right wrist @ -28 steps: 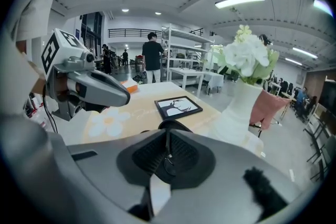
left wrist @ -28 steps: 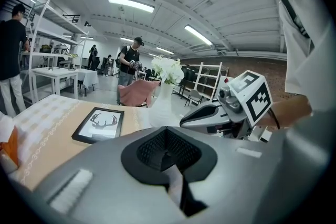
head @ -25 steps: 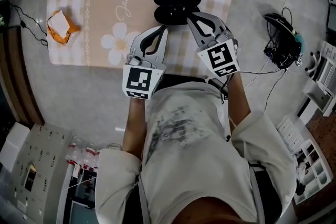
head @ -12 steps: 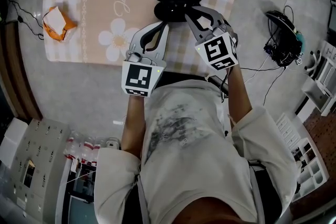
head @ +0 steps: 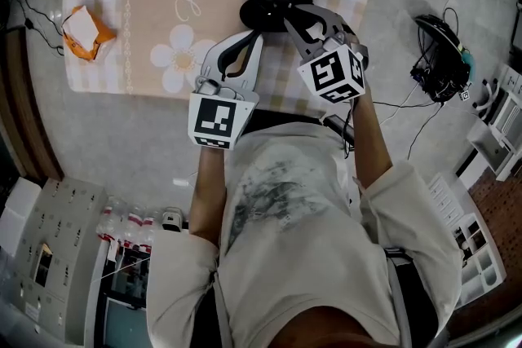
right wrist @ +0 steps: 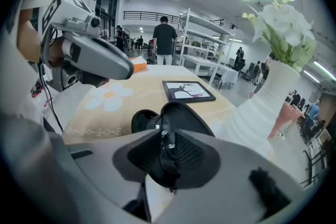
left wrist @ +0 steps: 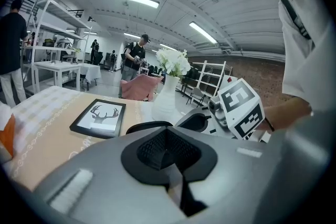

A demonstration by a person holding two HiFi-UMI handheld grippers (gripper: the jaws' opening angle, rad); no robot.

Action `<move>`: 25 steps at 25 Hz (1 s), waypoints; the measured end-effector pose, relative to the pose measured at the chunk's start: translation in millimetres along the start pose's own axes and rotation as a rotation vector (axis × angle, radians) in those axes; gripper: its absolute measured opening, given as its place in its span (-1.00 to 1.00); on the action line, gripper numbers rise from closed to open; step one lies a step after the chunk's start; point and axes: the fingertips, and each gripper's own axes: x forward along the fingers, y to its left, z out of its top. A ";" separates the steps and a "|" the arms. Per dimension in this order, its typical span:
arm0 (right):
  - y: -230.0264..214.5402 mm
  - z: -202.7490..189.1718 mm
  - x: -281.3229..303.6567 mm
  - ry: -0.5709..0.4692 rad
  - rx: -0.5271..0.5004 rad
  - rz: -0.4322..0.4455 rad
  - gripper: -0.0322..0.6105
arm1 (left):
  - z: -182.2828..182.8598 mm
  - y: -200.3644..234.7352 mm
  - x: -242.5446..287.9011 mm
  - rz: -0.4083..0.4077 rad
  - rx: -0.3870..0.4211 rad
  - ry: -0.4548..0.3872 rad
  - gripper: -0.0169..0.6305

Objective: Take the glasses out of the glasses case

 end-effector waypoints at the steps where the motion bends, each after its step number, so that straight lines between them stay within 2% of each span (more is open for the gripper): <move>1: 0.3 -0.7 1.7 0.004 -0.008 0.002 -0.63 | -0.3 0.4 0.6 0.001 -0.002 0.000 -0.92; 25: 10.5 -17.3 28.2 0.087 -0.135 0.038 -0.57 | -10.1 4.8 5.0 0.015 -0.036 0.010 -0.92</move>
